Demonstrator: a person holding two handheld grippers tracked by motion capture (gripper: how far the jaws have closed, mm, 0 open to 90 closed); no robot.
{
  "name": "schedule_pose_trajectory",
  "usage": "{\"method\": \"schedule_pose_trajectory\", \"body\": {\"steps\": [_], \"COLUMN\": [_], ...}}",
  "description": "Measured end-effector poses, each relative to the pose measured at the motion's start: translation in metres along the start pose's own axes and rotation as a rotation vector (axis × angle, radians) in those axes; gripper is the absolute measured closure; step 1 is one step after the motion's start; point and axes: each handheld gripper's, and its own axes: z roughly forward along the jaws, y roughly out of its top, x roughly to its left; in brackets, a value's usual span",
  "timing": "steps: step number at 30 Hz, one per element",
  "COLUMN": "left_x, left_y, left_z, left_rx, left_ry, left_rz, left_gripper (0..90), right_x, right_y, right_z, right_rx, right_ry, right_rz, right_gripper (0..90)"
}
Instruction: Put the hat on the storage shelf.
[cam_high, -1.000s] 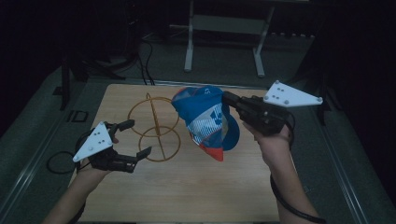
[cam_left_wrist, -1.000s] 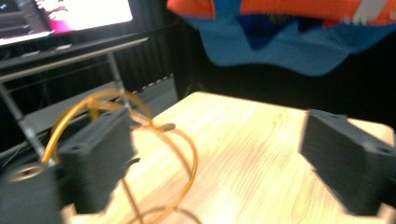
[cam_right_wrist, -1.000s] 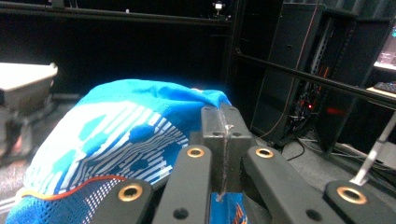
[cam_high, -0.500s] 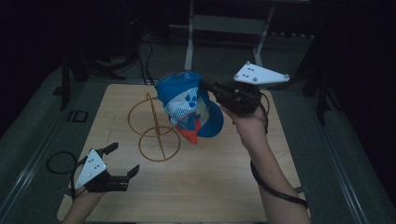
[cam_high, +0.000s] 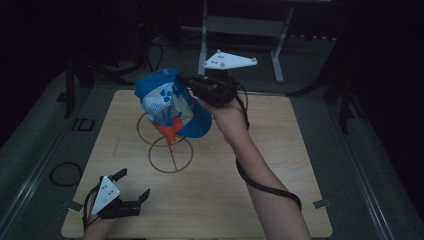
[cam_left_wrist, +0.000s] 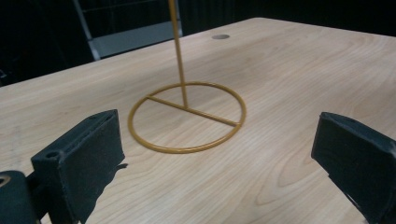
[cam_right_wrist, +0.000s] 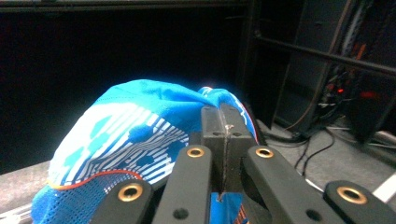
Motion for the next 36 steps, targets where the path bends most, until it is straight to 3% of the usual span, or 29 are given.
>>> {"method": "schedule_pose_trajectory", "body": {"steps": [8,15,21,36], "left_x": [0.008,0.008,0.008,0.005], "left_y": [-0.004,-0.006,-0.008,-0.010], "left_z": [0.003,0.001,0.003,0.005], "left_rx": [-0.008,-0.014,-0.004,0.005], "left_ry": [0.026,0.023,0.019,0.002], "left_rz": [-0.026,-0.038,-0.032,-0.029], "left_gripper": [2.5,2.5,2.5,2.5], "right_x": [0.020,0.028,0.025,0.009], "right_y": [-0.006,-0.022,-0.037,-0.069], "right_z": [0.055,0.080,0.084,0.064], "right_rx": [0.075,0.146,0.182,0.166], "right_ry": [0.080,0.107,0.093,0.109], "right_rz": [0.010,0.000,0.002,0.086], "right_gripper": [90.0,90.0,90.0,90.0]}}
